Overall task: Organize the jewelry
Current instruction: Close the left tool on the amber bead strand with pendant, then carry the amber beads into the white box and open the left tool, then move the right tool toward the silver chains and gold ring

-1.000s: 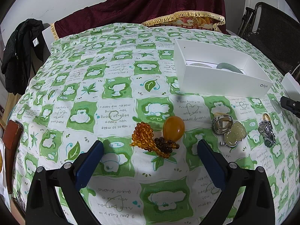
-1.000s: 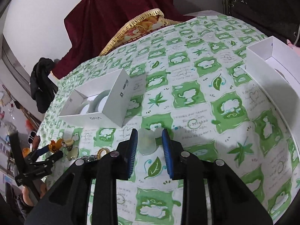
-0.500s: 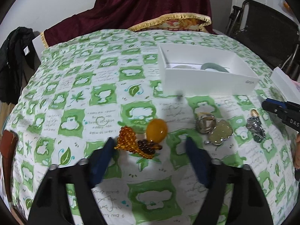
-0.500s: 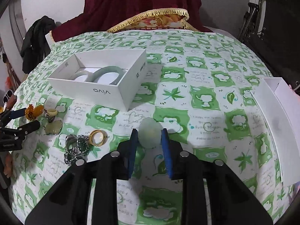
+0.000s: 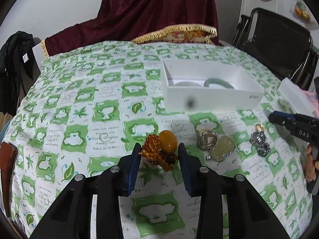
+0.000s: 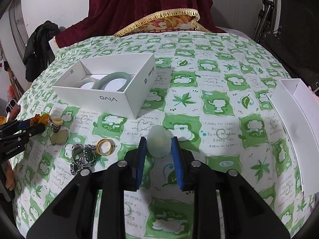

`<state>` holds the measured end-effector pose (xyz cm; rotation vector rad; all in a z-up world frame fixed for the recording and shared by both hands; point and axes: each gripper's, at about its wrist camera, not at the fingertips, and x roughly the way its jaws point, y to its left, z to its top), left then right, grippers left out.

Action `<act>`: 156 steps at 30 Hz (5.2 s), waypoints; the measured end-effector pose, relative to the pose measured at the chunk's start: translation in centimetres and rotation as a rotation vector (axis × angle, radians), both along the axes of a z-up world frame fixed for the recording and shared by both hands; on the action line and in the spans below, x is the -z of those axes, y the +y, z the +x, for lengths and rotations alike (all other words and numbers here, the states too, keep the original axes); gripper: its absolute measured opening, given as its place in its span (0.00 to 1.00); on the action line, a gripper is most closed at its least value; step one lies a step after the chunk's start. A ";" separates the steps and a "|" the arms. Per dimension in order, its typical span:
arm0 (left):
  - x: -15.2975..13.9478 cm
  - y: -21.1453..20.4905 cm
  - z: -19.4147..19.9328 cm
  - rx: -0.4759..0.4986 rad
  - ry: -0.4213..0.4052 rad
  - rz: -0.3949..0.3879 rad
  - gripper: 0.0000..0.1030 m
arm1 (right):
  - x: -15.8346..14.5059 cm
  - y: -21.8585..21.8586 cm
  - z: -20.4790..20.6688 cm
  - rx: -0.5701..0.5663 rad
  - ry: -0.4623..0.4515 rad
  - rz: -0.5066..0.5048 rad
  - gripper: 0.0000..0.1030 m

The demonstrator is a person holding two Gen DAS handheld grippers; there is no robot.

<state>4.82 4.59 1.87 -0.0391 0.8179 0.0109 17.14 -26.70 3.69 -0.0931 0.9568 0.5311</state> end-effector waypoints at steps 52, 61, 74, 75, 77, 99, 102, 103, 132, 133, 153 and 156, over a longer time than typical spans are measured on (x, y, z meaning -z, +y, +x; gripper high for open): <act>-4.2 -1.0 5.6 -0.044 -0.134 -0.017 0.92 | -5.3 5.2 5.0 -0.039 -0.049 0.251 0.67; -2.3 0.4 2.0 -0.105 -0.070 -0.002 0.97 | -5.5 0.0 0.7 0.029 -0.159 0.226 0.91; -0.5 -1.0 2.0 -0.092 -0.006 0.077 0.97 | -2.4 2.0 -4.5 -0.177 -0.122 0.067 0.61; -0.5 -1.0 2.0 -0.093 -0.003 0.078 0.97 | -2.2 2.3 -4.7 -0.201 -0.106 0.065 0.55; -0.4 -0.9 2.1 -0.095 0.004 0.077 0.97 | -2.0 2.6 -4.9 -0.219 -0.094 0.061 0.53; 0.2 -0.4 2.5 -0.123 0.042 0.074 0.97 | -2.1 -1.9 -1.5 0.019 -0.099 0.033 0.54; 0.2 -0.4 2.5 -0.121 0.041 0.075 0.97 | -2.2 -1.6 -1.8 -0.016 -0.094 0.052 0.54; 0.2 -0.4 2.5 -0.120 0.041 0.078 0.97 | -2.1 -1.2 -2.0 -0.037 -0.086 0.045 0.54; -1.3 2.5 1.6 -0.106 -0.004 -0.079 0.97 | -0.7 -4.2 1.0 0.093 0.068 0.146 0.58; -1.4 2.5 1.6 -0.099 -0.006 -0.087 0.97 | -0.6 -4.3 1.1 0.097 0.077 0.154 0.62; 0.8 -3.5 3.4 0.109 0.054 0.003 0.60 | -0.3 -2.8 0.3 0.059 0.068 0.114 0.67; 0.8 -3.6 3.4 0.143 0.060 -0.040 0.44 | -0.3 -2.3 0.0 0.039 0.051 0.094 0.67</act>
